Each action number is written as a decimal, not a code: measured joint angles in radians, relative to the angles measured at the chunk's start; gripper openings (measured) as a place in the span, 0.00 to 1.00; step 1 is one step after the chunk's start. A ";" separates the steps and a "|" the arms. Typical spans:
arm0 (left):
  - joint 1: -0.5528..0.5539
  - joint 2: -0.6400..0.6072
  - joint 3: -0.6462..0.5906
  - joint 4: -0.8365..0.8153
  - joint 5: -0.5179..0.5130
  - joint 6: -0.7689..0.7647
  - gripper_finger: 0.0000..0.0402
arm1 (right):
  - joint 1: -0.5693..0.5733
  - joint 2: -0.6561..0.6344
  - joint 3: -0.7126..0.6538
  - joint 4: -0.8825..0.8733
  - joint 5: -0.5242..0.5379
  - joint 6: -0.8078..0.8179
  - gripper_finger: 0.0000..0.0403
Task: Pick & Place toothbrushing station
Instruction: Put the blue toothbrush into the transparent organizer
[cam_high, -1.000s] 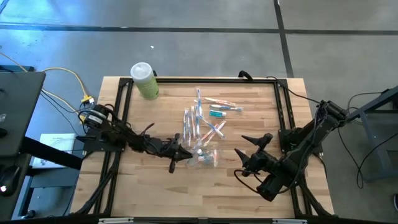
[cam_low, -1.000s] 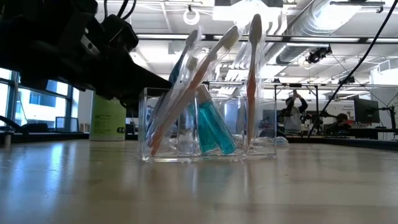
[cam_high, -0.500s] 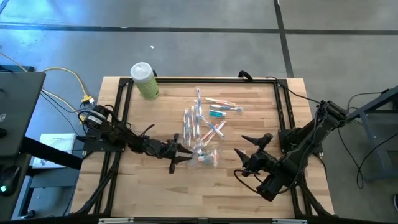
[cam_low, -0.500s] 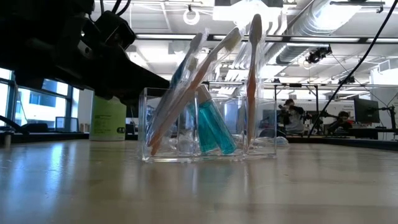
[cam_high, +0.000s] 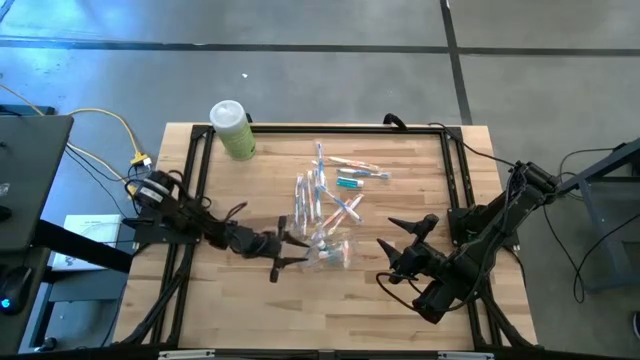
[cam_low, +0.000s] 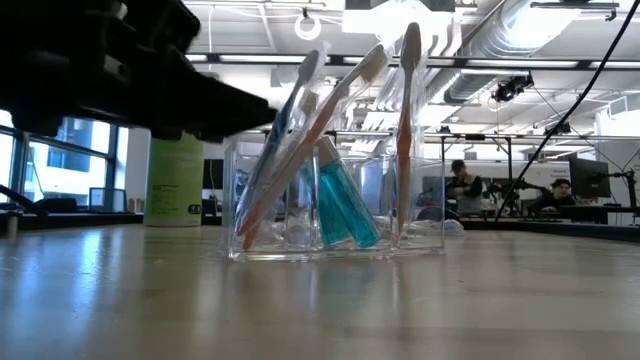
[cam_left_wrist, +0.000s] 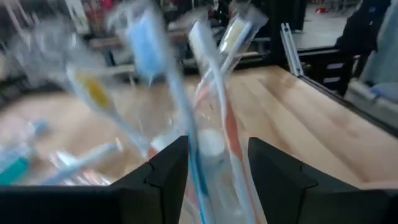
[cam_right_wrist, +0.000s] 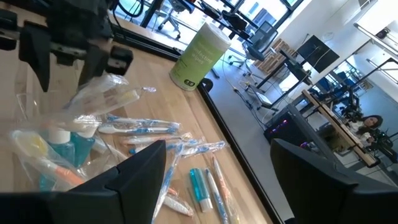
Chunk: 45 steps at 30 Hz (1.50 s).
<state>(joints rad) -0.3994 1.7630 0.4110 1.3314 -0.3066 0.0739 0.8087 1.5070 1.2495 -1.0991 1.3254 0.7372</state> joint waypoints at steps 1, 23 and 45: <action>-0.015 0.000 0.000 0.013 -0.031 0.035 0.41 | 0.000 0.000 0.000 -0.001 0.000 0.000 0.70; -0.197 -0.267 -0.001 -0.211 -0.866 -0.032 0.41 | 0.000 0.000 0.000 -0.007 -0.047 0.000 0.70; 0.243 -0.282 -0.001 -0.776 -0.398 -0.836 0.41 | -0.037 0.000 -0.076 0.005 -0.040 0.004 0.70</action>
<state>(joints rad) -0.1559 1.4811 0.4099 0.5553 -0.7044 -0.7621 0.7714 1.5074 1.1733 -1.0943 1.2850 0.7411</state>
